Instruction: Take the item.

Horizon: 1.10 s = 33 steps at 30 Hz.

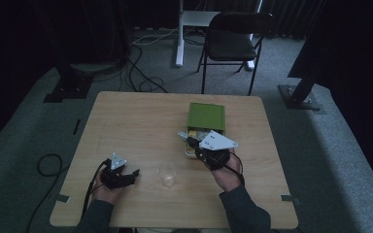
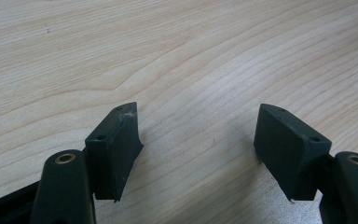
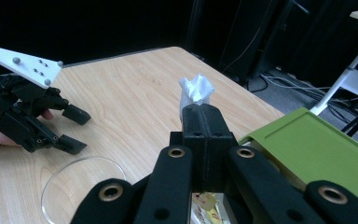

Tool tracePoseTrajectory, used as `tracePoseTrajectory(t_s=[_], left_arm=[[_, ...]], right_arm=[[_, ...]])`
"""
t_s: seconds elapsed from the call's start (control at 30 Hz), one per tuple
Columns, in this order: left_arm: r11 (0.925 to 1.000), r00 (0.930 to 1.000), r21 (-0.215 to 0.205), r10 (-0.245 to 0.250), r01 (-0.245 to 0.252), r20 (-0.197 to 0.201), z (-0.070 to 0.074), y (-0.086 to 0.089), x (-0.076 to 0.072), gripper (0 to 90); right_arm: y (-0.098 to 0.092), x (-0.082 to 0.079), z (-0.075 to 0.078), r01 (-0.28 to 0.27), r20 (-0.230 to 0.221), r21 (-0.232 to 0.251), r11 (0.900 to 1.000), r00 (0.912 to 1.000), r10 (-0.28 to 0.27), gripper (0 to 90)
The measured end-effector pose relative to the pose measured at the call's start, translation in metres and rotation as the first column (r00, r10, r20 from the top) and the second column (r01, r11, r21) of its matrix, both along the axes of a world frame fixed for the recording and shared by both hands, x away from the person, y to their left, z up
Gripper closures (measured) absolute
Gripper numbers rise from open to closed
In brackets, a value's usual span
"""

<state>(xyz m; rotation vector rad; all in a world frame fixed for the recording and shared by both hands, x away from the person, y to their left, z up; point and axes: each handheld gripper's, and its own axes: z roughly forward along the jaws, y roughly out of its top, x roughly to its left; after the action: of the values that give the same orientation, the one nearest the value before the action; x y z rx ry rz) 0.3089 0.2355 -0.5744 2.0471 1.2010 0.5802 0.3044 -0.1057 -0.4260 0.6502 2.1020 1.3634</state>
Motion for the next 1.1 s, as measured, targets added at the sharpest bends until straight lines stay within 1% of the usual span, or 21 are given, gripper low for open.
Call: tracePoseTrajectory(t_s=[0.47, 0.87, 1.1], left_arm=[[1.0000, 1.0000, 0.002, -0.002, 0.002, -0.002, 0.000, 0.000, 0.000, 32.1], [1.0000, 1.0000, 0.003, -0.003, 0.003, -0.003, 0.000, 0.000, 0.000, 32.1], [1.0000, 1.0000, 0.003, -0.002, 0.002, -0.002, 0.000, 0.000, 0.000, 32.1]], right_arm=[[0.005, -0.005, 0.004, -0.018, 0.010, 0.008, 1.000, 0.9998, 0.018, 90.0], [0.011, -0.010, 0.005, -0.047, 0.010, 0.010, 0.999, 0.9989, 0.047, 90.0], [0.018, -0.014, 0.007, -0.070, 0.016, 0.003, 0.998, 0.9974, 0.070, 90.0]])
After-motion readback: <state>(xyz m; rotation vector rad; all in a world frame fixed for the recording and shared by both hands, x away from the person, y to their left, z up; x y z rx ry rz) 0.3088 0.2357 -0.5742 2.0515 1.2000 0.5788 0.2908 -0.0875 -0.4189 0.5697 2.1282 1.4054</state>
